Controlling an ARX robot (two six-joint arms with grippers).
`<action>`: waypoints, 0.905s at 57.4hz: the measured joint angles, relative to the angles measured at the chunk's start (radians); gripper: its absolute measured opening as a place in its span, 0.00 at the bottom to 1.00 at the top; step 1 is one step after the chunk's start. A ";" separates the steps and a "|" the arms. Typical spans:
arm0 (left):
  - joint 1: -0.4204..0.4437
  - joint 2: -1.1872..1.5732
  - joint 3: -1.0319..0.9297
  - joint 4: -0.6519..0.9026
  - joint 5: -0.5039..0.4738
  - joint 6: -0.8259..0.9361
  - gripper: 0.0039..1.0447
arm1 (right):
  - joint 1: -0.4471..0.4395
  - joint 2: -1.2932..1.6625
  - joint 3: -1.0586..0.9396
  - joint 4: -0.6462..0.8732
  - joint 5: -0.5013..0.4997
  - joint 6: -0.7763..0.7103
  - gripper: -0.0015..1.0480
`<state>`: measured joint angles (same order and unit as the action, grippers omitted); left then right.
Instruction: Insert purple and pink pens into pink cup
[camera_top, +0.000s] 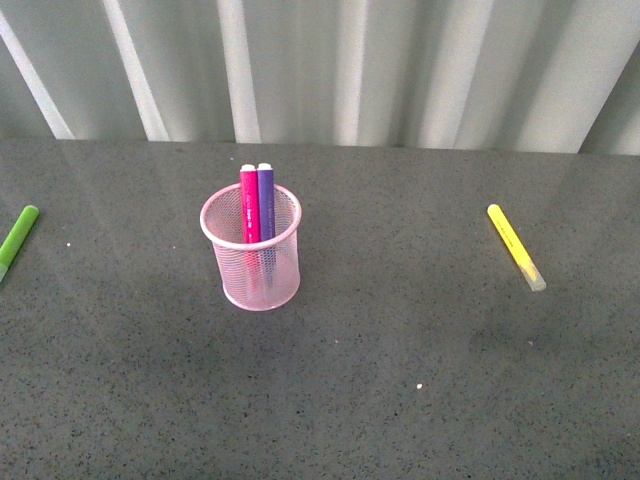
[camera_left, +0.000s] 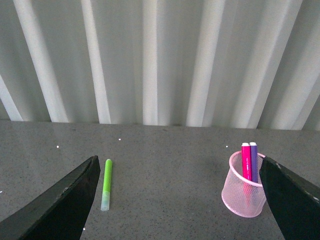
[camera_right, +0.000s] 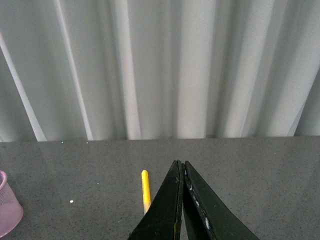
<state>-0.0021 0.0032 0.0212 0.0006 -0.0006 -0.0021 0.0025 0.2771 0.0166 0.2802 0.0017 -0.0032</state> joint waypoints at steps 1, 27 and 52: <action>0.000 0.000 0.000 0.000 0.000 0.000 0.94 | 0.000 -0.007 0.000 -0.007 0.000 0.000 0.03; 0.000 0.000 0.000 0.000 0.000 0.000 0.94 | 0.000 -0.196 0.001 -0.226 0.000 0.000 0.03; 0.000 -0.001 0.000 0.000 0.000 0.000 0.94 | 0.000 -0.273 0.000 -0.279 0.000 0.000 0.17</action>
<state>-0.0021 0.0025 0.0212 0.0006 -0.0006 -0.0017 0.0025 0.0044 0.0170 0.0013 0.0021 -0.0029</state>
